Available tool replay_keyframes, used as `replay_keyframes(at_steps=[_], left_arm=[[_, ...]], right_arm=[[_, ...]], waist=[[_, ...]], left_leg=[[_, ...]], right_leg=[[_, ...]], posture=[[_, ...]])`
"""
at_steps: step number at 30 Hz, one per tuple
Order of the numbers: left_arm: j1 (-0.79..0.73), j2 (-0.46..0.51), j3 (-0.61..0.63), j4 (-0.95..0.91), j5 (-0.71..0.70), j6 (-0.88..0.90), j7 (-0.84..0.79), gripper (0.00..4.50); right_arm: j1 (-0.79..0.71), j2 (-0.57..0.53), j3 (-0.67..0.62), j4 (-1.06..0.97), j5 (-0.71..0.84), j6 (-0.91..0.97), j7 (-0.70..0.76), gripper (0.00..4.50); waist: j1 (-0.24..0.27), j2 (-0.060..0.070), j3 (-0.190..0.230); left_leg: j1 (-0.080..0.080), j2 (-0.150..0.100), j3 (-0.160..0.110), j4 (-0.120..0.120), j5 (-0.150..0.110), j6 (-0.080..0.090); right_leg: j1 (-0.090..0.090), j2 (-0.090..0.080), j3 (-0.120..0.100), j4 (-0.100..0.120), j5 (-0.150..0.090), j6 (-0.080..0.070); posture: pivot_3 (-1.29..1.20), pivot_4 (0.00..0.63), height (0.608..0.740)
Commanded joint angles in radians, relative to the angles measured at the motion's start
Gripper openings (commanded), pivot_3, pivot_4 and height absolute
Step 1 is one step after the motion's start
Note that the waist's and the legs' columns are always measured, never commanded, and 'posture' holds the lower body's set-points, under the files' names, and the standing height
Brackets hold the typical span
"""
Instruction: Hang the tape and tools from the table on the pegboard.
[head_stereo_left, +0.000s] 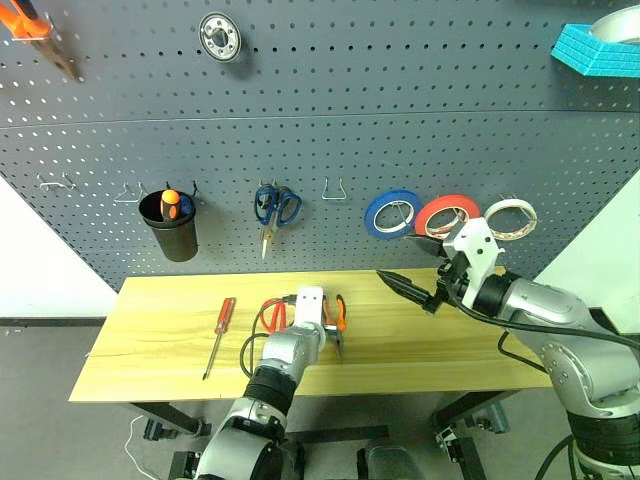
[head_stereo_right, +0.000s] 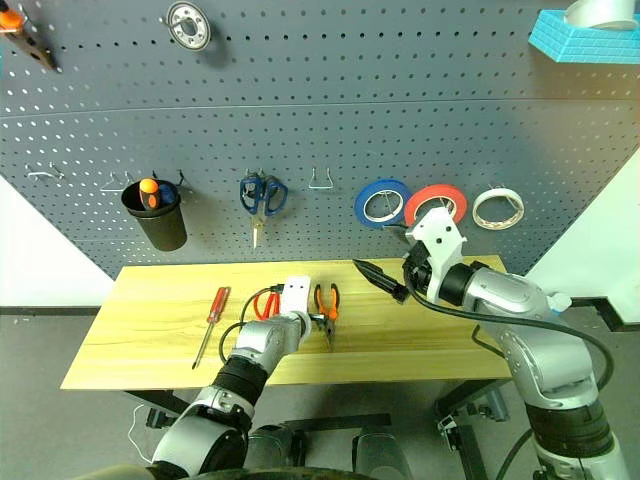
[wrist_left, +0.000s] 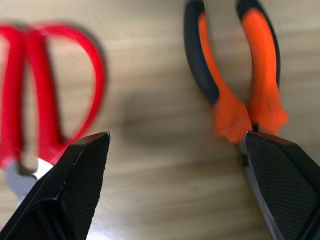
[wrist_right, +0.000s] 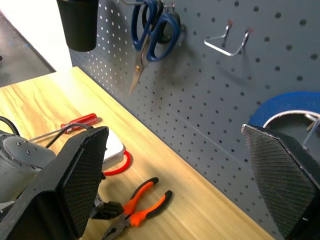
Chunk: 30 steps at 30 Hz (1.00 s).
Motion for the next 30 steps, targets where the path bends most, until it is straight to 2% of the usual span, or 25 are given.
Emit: replay_keyframes(at_steps=[1,8,20,30], left_arm=[[-0.022,-0.088,0.012,0.004,-0.008,-0.028,-0.004,4.5],[-0.058,-0.094,-0.022,0.019,-0.01,-0.068,-0.07,4.5],[-0.197,-0.147,0.05,0.235,-0.043,-0.216,-0.03,4.5],[-0.264,-0.174,0.084,0.283,-0.104,-0.259,-0.01,4.5]], right_arm=[[0.002,0.012,-0.003,-0.061,0.017,0.005,-0.018,4.47],[0.023,0.008,-0.014,-0.065,0.01,0.006,-0.026,4.47],[0.036,0.014,-0.005,-0.081,0.011,0.014,-0.041,4.47],[0.041,0.019,-0.002,-0.089,0.008,0.021,-0.053,4.47]], waist=[[-0.009,0.0,0.0],[-0.013,0.0,0.0],[-0.013,0.0,0.0],[-0.034,0.0,0.0]], left_leg=[[0.0,0.0,0.0,0.0,0.0,0.0],[0.0,0.0,0.0,0.0,0.0,0.0],[0.002,0.0,0.0,0.0,0.0,0.0],[0.003,0.0,0.0,0.0,0.0,0.0]], right_leg=[[0.0,0.0,0.0,0.0,0.0,0.0],[0.0,0.0,0.0,0.0,0.0,0.0],[0.001,0.0,0.0,0.0,0.0,0.0],[0.002,0.0,0.0,0.0,0.0,0.001]], posture=[[-0.18,0.071,0.717],[-0.19,0.06,0.717],[-0.2,0.077,0.717],[-0.2,0.079,0.717]])
